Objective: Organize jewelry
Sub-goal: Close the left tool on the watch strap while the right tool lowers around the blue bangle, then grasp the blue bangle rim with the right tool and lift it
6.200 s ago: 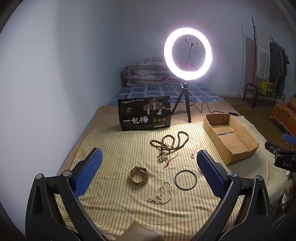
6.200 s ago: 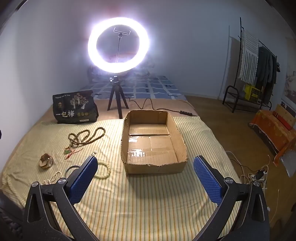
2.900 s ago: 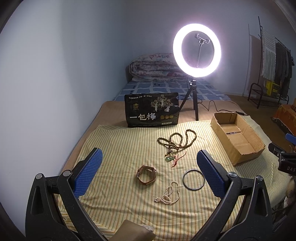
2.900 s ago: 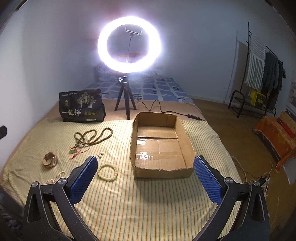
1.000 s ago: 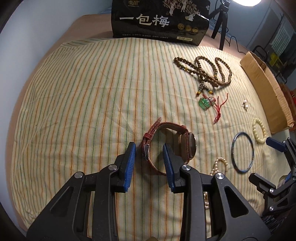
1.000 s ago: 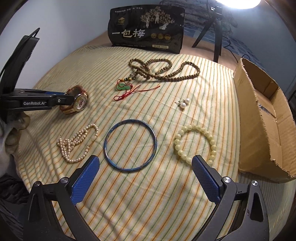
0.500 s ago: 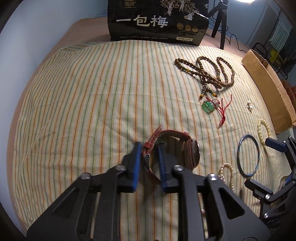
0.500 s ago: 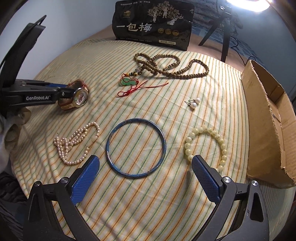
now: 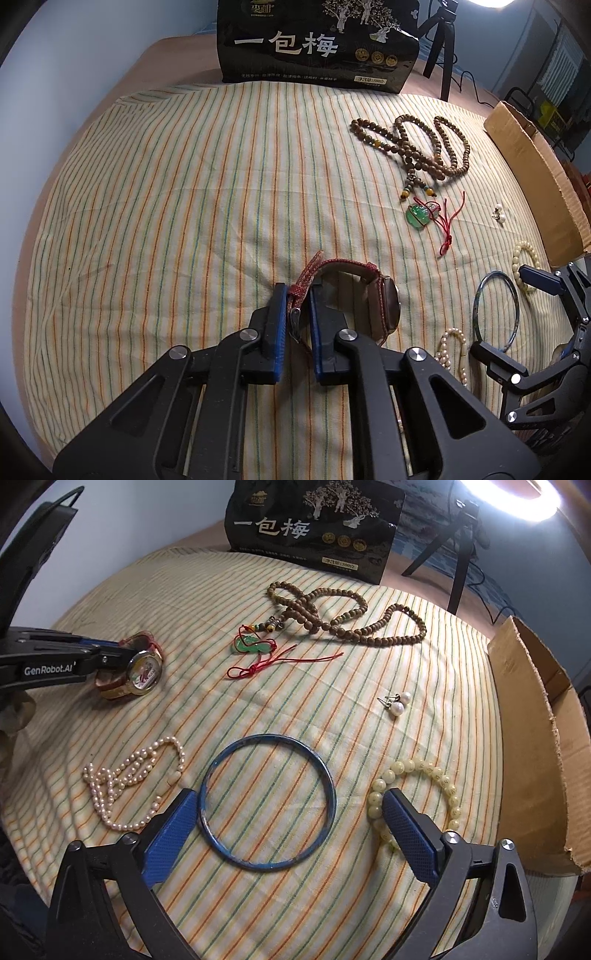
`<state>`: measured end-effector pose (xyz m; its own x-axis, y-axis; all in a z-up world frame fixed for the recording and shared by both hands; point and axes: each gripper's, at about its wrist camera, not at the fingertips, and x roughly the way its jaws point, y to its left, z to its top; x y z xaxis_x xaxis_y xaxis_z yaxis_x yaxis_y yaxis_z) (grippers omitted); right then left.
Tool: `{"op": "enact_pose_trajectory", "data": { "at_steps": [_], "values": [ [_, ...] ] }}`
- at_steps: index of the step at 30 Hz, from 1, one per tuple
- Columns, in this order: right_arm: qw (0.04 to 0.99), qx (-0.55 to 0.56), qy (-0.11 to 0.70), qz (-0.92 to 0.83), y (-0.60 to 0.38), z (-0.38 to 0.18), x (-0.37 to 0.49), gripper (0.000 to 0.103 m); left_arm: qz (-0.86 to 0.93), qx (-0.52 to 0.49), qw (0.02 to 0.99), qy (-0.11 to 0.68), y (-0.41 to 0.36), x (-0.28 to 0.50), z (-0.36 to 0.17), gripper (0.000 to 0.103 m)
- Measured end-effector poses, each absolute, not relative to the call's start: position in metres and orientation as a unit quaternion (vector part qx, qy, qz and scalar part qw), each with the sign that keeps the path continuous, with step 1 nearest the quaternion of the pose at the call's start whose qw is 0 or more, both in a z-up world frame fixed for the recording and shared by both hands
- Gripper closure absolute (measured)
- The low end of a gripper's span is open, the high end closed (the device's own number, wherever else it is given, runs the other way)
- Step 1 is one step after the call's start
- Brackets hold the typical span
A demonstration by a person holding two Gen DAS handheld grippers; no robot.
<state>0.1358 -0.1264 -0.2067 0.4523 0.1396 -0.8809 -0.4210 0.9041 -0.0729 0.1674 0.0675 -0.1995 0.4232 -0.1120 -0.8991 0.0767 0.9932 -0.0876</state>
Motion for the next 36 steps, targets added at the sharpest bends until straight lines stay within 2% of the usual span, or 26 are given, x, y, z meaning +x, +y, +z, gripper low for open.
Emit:
{"op": "enact_pose_trajectory", "data": {
  "at_steps": [1,3,6,16,24,28,36],
  "values": [
    [0.840,-0.141,0.496,0.168,-0.127,-0.206,0.136,0.009,-0.056,-0.017,0.843,0.534,0.068,0.168,-0.199,0.094],
    [0.840,-0.139,0.496,0.172,-0.126,-0.205,0.137,0.020,-0.055,-0.018,0.843,0.534,0.067,0.168,-0.199,0.094],
    [0.838,-0.132,0.497,0.179,-0.126,-0.203,0.137,0.028,-0.055,-0.017,0.844,0.533,0.067,0.168,-0.199,0.094],
    [0.834,-0.074,0.504,0.211,-0.144,-0.197,0.137,0.028,-0.055,-0.012,0.845,0.531,0.065,0.167,-0.199,0.094],
    [0.835,-0.098,0.499,0.211,-0.141,-0.198,0.132,0.028,-0.059,-0.010,0.846,0.530,0.066,0.165,-0.199,0.094],
    [0.834,-0.120,0.497,0.207,-0.133,-0.199,0.128,0.024,-0.059,-0.010,0.846,0.530,0.066,0.164,-0.199,0.094],
    [0.841,-0.075,0.488,0.220,-0.151,-0.173,0.117,0.024,-0.059,-0.004,0.848,0.527,0.065,0.162,-0.200,0.094]
  ]
}}
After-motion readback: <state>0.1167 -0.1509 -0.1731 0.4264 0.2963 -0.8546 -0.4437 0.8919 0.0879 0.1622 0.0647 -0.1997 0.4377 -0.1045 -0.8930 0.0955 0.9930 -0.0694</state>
